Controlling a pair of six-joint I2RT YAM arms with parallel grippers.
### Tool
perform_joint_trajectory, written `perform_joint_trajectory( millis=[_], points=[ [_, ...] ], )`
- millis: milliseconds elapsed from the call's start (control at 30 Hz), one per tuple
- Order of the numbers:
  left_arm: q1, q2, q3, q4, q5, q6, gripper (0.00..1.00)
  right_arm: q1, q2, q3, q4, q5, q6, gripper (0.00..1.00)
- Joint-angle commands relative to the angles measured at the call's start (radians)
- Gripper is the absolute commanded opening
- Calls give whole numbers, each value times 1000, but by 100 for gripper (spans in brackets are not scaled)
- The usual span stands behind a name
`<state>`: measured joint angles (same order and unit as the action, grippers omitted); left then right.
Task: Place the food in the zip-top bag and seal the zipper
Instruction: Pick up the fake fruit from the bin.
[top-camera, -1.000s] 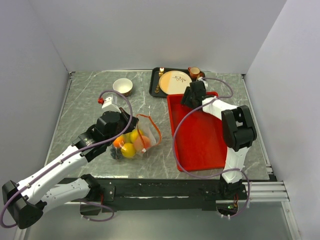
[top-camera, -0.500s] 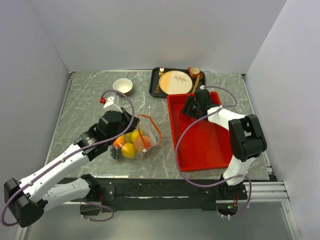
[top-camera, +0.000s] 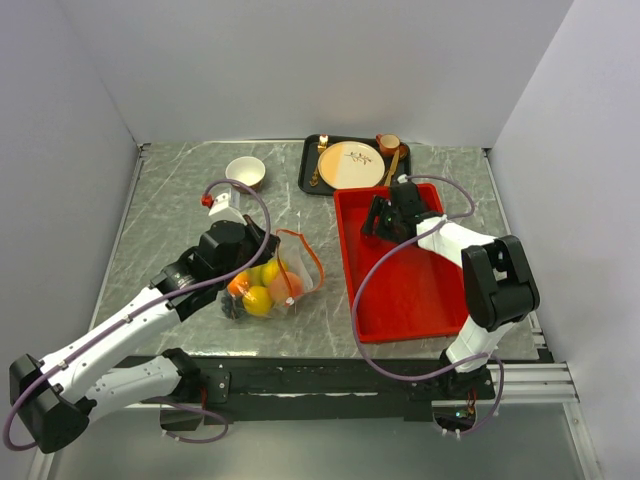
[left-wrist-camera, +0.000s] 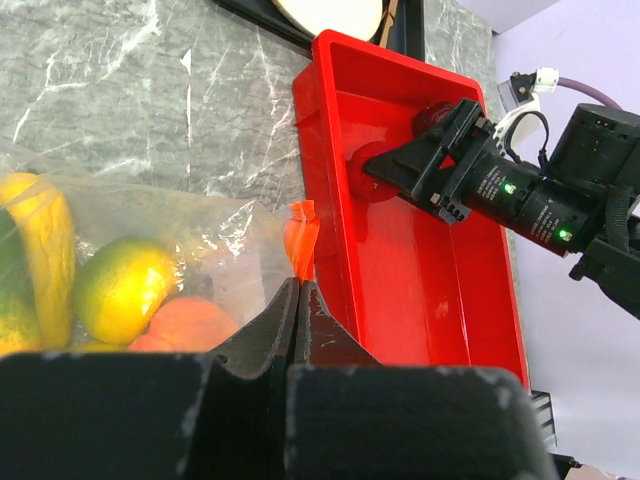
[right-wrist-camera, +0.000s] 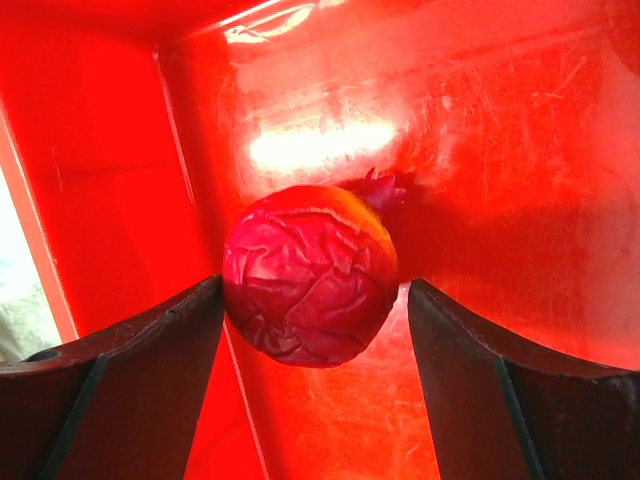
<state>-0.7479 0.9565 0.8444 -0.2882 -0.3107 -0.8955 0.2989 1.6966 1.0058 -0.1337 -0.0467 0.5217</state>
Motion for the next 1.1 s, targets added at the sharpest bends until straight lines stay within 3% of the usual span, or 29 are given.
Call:
perform_joint_trajectory(
  millis=[0, 1067],
  points=[
    [-4, -24, -13, 47, 4, 13, 1, 5, -38, 10, -6, 11, -17, 80],
    [-4, -18, -18, 41, -2, 9, 1, 5, -8, 82, -47, 96, 28, 80]
  ],
)
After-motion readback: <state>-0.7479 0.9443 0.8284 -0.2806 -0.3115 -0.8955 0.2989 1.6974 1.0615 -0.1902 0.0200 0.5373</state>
